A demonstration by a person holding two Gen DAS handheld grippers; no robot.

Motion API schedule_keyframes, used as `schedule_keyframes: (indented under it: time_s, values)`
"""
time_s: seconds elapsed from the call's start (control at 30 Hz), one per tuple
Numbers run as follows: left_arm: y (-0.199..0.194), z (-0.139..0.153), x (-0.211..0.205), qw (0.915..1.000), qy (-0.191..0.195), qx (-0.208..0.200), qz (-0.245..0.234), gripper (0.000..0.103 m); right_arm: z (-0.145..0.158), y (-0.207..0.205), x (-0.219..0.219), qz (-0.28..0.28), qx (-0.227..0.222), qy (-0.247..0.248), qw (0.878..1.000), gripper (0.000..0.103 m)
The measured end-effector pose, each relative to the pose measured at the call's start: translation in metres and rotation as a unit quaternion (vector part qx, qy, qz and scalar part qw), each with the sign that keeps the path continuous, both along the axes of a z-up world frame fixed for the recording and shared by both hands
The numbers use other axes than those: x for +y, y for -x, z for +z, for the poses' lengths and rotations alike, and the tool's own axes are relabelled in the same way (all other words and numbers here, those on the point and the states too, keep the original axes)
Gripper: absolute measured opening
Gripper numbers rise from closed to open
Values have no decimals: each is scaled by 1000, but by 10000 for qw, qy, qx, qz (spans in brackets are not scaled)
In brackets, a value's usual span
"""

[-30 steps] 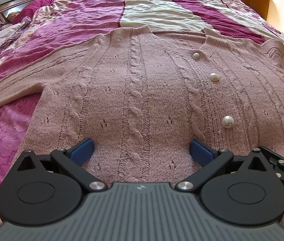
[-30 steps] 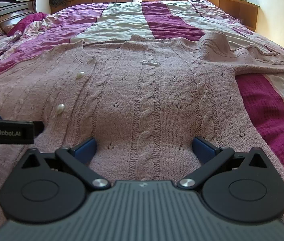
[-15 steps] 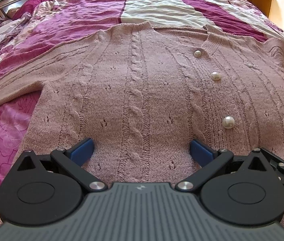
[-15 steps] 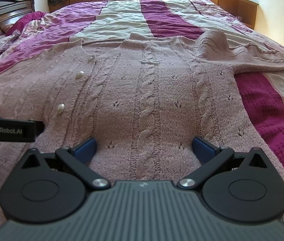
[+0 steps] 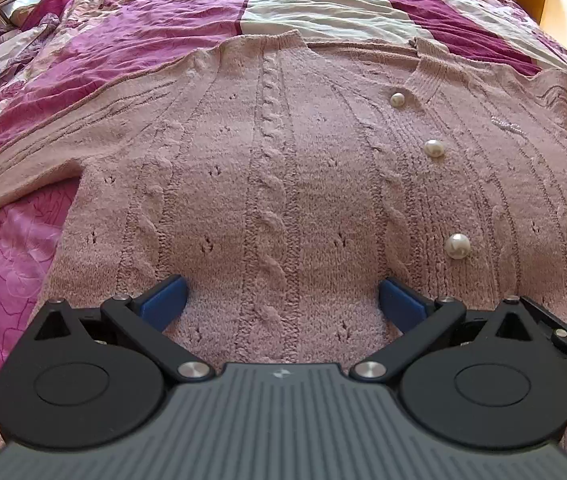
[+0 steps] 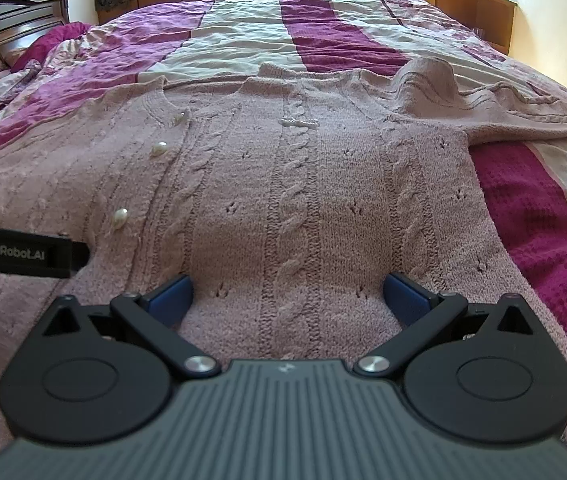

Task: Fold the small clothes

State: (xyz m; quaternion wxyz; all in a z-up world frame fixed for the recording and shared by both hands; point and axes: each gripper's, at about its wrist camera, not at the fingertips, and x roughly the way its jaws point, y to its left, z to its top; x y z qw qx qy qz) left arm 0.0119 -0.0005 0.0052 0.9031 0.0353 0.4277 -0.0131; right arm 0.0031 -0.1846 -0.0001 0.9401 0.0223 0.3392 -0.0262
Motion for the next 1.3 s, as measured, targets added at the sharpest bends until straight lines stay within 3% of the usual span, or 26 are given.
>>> schedule_keyframes:
  time_s: [0.3, 0.47, 0.6, 0.73, 0.9, 1.07, 1.3]
  values:
    - [-3, 2, 0, 10000, -10, 68, 18, 103, 5, -8, -2, 112, 265, -26, 9996, 103]
    - [1, 1, -1, 10000, -26, -31, -9, 103, 12, -10, -9, 286, 423, -200, 9985, 103]
    - [-5, 5, -3, 9998, -129, 128, -112, 103, 23, -12, -20, 521, 478, -493, 9963, 103]
    - [-8, 14, 1, 9997, -22, 168, -152, 103, 44, -13, -38, 760, 308, -843, 9931, 103]
    - [-9, 31, 3, 9999, 52, -46, -78, 103, 73, -22, -72, 908, -63, -861, 9921, 103]
    - [-20, 45, 2, 9998, 92, -168, 6, 103, 80, -44, -127, 451, -250, -1120, 9924, 103]
    - [-31, 49, 5, 9997, 185, -45, 169, 103, 64, -73, -196, -529, -291, -1258, 9902, 103]
